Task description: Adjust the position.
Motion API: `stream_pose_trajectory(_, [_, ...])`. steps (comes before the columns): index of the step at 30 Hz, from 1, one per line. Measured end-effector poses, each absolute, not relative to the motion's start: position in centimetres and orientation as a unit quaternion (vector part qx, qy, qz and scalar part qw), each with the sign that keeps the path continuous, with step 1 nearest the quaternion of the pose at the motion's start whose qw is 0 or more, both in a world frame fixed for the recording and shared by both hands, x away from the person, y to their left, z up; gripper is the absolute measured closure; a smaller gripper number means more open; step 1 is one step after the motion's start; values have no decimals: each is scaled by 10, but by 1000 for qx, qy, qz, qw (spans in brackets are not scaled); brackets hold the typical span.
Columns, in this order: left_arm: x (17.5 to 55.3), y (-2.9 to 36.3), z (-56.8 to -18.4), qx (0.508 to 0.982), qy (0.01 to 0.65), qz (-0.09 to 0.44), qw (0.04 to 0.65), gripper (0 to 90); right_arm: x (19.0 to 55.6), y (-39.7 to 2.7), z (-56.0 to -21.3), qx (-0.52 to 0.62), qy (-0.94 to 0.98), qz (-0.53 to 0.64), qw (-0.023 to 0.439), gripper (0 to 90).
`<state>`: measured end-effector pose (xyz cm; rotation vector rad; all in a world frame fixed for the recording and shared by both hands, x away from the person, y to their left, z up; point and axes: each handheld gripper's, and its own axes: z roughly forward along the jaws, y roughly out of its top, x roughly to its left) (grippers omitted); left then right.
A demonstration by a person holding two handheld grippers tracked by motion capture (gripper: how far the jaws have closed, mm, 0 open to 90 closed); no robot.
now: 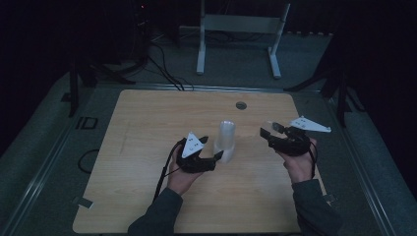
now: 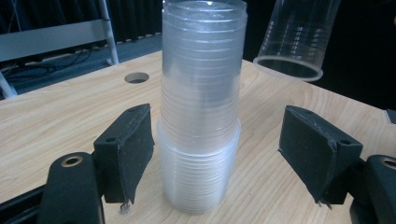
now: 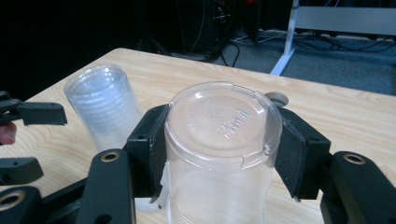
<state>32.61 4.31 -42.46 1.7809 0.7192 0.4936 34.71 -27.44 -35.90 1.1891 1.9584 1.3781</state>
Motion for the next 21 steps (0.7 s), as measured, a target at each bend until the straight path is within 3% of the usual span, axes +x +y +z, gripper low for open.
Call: stream_pose_trajectory(21, [312,36,-416,756,280,208,554,256,338,-286,-393,463,704,495,210,413])
